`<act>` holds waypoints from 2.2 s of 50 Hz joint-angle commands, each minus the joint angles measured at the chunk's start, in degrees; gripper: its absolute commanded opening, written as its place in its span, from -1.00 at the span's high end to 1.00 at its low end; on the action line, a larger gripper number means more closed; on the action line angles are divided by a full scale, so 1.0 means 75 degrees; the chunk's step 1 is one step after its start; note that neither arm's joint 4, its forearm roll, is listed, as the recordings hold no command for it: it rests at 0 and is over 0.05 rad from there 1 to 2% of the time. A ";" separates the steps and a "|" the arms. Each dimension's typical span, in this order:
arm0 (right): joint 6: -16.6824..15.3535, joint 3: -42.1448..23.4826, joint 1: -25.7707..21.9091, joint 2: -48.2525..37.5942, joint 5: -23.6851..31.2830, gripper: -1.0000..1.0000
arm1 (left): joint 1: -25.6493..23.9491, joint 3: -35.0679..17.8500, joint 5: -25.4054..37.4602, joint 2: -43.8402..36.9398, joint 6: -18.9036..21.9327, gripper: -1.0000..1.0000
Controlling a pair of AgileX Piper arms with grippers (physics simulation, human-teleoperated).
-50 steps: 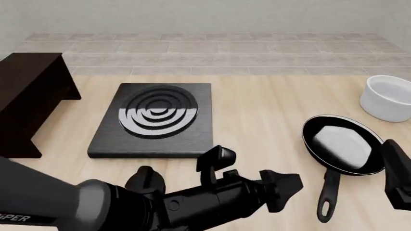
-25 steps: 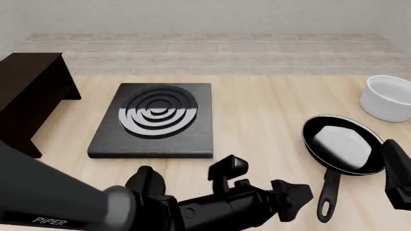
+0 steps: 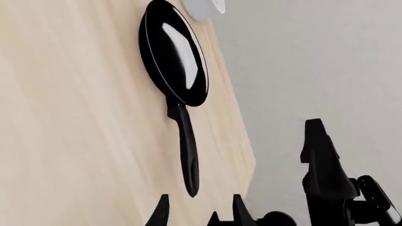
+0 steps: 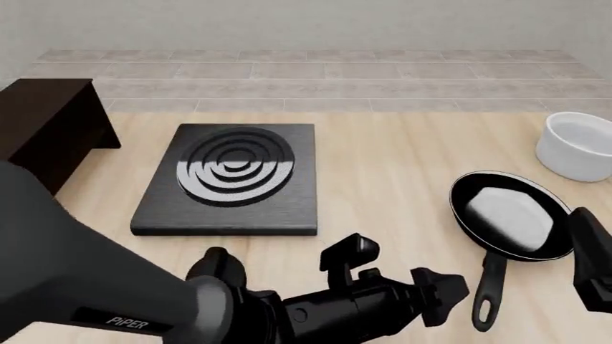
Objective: Put the frying pan on top of the cabinet.
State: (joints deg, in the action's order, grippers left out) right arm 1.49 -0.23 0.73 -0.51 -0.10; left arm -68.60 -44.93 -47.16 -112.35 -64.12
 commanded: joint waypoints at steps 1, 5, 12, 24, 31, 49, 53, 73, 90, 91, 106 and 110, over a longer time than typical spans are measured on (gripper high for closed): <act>0.0025 0.0000 0.0008 0.0004 0.0000 -1.00 | 0.0002 -0.0228 -0.0016 -0.0332 -0.0075 -1.00; 0.0035 0.0000 0.0009 0.0004 0.0000 -1.00 | -0.0021 -0.0304 -0.0013 -0.0446 -0.0116 -1.00; 0.0059 0.0001 0.0020 0.0006 0.0000 -1.00 | -0.0020 -0.0428 -0.0072 -0.0706 -0.0211 -1.00; 0.0052 0.0001 0.0036 -0.0002 0.0000 -1.00 | -0.0050 -0.0632 0.0028 -0.0824 -0.0210 -1.00; 0.0056 0.0001 0.0038 0.0002 0.0000 -1.00 | -0.0052 -0.0693 -0.0038 -0.0915 -0.0235 -1.00; 0.0103 0.0001 0.0050 0.0003 0.0000 -1.00 | -0.0078 -0.1003 0.0007 -0.1253 -0.0287 -1.00; 0.0123 0.0002 0.0047 0.0003 0.0000 -1.00 | -0.0060 -0.1053 0.0000 -0.1298 -0.0295 -1.00; 0.0183 0.0003 0.0080 0.0009 -0.0001 -1.00 | -0.0134 -0.1301 0.0035 -0.1500 -0.0321 -1.00; 0.0233 0.0004 0.0098 -0.0003 0.0000 -1.00 | -0.0167 -0.1525 -0.0009 -0.1715 -0.0408 -1.00; 0.0232 0.0004 0.0102 -0.0001 0.0000 -1.00 | -0.0167 -0.1534 -0.0011 -0.1724 -0.0413 -1.00; 0.0261 0.0004 0.0128 -0.0009 0.0000 -1.00 | -0.0064 -0.1863 0.0160 -0.1954 -0.0402 -1.00; 0.0265 0.0004 0.0129 -0.0013 0.0000 -1.00 | -0.0058 -0.1964 0.0216 -0.2033 -0.0389 -1.00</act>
State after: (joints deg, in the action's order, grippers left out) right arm 3.33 -0.20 1.60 -0.56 -0.10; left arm -69.34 -58.00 -46.35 -126.37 -67.12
